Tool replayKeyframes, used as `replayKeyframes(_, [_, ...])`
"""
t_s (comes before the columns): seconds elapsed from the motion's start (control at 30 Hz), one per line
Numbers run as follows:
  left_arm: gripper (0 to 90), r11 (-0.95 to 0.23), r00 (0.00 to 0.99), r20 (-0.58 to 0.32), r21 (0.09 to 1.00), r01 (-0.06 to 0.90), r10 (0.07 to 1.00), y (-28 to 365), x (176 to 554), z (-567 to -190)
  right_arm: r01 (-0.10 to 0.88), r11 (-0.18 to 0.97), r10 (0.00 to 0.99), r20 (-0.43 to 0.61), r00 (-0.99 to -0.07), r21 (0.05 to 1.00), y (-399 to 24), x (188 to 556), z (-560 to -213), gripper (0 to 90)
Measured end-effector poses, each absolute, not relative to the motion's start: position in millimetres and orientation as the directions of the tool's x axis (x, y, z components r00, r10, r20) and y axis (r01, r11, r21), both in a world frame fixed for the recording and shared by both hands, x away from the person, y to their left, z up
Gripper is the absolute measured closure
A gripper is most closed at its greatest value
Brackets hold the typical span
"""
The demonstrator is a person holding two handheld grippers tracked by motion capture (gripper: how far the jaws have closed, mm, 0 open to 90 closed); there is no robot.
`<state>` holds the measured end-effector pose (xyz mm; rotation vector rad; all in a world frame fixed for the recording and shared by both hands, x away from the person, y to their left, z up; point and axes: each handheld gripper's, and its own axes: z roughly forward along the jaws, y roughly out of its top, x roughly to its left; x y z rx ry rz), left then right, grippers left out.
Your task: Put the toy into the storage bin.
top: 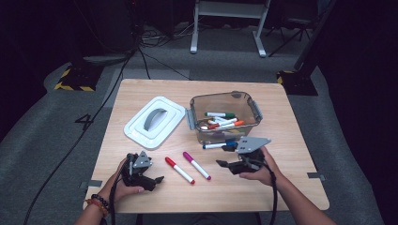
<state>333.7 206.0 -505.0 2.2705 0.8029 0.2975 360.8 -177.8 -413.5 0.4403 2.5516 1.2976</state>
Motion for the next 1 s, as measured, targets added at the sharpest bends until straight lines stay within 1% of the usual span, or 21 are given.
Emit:
replayKeyframes(0.17, [10.9, -0.563, 0.782, -0.016, 0.684, 0.463, 0.624, 206.0, 333.8, -505.0, 0.154, 0.619, 0.319, -0.068, -0.945, 0.770, -137.5, 365.9, -442.7, 41.8])
replayKeyframes(0.27, [10.9, -0.563, 0.782, -0.016, 0.684, 0.463, 0.623, 206.1, 333.7, -504.9, 0.188, 0.620, 0.324, -0.030, -0.946, 0.761, -117.5, 374.0, -456.1, 41.1])
replayKeyframes(0.3, [11.0, -0.564, 0.782, -0.014, 0.684, 0.463, 0.623, 206.2, 333.5, -504.9, 0.175, 0.631, 0.320, -0.048, -0.946, 0.756, -106.6, 377.0, -462.0, 41.3])
replayKeyframes(0.37, [11.0, -0.564, 0.782, -0.015, 0.684, 0.462, 0.623, 206.2, 333.5, -504.9, 0.187, 0.638, 0.318, -0.034, -0.947, 0.747, -97.1, 380.6, -467.9, 43.5])
replayKeyframes(0.43, [11.0, -0.565, 0.782, -0.015, 0.684, 0.462, 0.623, 206.2, 333.5, -504.9, 0.192, 0.647, 0.335, -0.049, -0.941, 0.738, -89.2, 384.4, -474.6, 45.9])
replayKeyframes(0.5, [11.0, -0.564, 0.782, -0.015, 0.684, 0.462, 0.623, 206.2, 333.5, -504.9, 0.227, 0.641, 0.339, -0.006, -0.941, 0.733, -82.9, 390.5, -482.3, 46.7])
replayKeyframes(0.57, [11.0, -0.565, 0.784, -0.016, 0.685, 0.461, 0.620, 206.4, 333.6, -505.0, 0.233, 0.654, 0.361, -0.026, -0.932, 0.719, -77.4, 394.6, -489.2, 47.9])
replayKeyframes(0.7, [11.0, -0.566, 0.784, -0.015, 0.684, 0.460, 0.620, 206.5, 333.5, -504.9, 0.290, 0.635, 0.409, 0.006, -0.913, 0.716, -74.2, 403.0, -497.3, 51.5])
replayKeyframes(0.73, [11.1, -0.566, 0.784, -0.015, 0.684, 0.460, 0.620, 206.5, 333.4, -504.9, 0.286, 0.636, 0.413, -0.003, -0.911, 0.716, -74.1, 404.2, -497.3, 52.1])
replayKeyframes(0.77, [11.1, -0.566, 0.784, -0.015, 0.684, 0.460, 0.620, 206.5, 333.4, -504.9, 0.287, 0.638, 0.418, -0.009, -0.908, 0.714, -73.8, 404.9, -496.9, 53.7])
replayKeyframes(0.87, [11.1, -0.566, 0.784, -0.015, 0.684, 0.460, 0.620, 206.5, 333.4, -504.9, 0.279, 0.641, 0.411, -0.013, -0.911, 0.715, -73.9, 404.3, -496.4, 62.8])
replayKeyframes(0.9, [11.1, -0.566, 0.784, -0.015, 0.684, 0.461, 0.620, 206.5, 333.4, -504.9, 0.266, 0.646, 0.396, -0.016, -0.918, 0.715, -73.8, 402.7, -496.2, 69.3])
replayKeyframes(0.93, [11.1, -0.566, 0.784, -0.014, 0.684, 0.461, 0.621, 206.5, 333.3, -504.9, 0.259, 0.651, 0.387, -0.019, -0.922, 0.714, -73.5, 401.2, -495.9, 72.1])
replayKeyframes(1.0, [11.1, -0.566, 0.784, -0.015, 0.684, 0.461, 0.620, 206.5, 333.4, -504.9, 0.235, 0.666, 0.367, -0.037, -0.929, 0.708, -73.5, 399.3, -495.0, 74.0])
